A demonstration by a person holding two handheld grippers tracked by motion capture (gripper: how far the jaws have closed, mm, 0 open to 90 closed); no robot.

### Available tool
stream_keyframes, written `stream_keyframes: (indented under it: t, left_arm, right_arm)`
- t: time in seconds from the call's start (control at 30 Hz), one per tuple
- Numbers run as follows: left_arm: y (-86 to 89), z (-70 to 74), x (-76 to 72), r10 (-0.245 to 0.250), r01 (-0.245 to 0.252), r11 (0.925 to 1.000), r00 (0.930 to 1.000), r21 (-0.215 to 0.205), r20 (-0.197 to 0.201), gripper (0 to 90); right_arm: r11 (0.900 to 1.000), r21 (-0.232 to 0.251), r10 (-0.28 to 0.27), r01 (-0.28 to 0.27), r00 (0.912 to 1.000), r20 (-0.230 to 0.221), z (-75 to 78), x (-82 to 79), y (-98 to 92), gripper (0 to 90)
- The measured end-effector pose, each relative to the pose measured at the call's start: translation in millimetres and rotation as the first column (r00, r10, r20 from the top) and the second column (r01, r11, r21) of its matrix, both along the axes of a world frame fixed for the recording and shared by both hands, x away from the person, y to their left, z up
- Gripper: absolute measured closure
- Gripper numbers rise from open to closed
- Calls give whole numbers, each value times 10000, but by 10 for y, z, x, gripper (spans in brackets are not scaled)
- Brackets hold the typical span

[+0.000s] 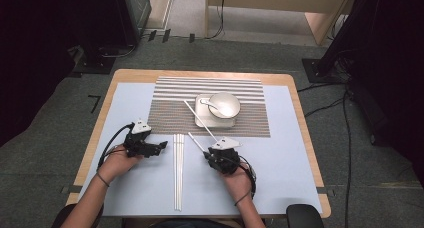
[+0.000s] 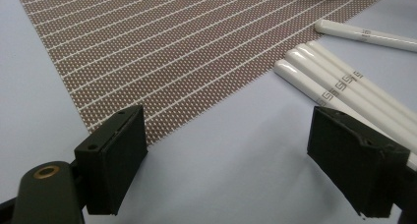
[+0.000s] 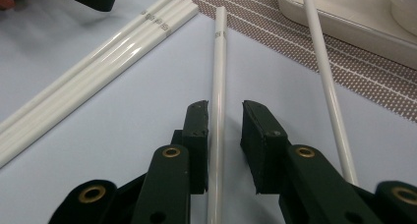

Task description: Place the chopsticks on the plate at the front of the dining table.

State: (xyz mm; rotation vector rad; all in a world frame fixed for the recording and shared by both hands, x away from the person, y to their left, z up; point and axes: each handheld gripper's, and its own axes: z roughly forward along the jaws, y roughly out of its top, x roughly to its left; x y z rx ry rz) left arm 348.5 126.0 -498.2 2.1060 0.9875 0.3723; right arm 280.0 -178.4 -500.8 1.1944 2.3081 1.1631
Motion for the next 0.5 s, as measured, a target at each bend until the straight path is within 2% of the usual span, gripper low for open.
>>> stream_keyframes:
  t: [0.37,0.5]
  left_arm:
    - [-4,-1,-1,9,-9,10000,10000,24,18,147]
    - [-3,-1,-1,8,-8,10000,10000,15,11,147]
  right_arm:
    - [9991,-140,-394,395,9992,43,-4,0,7,840]
    - [9990,-120,-436,437,9990,33,-4,3,4,849]
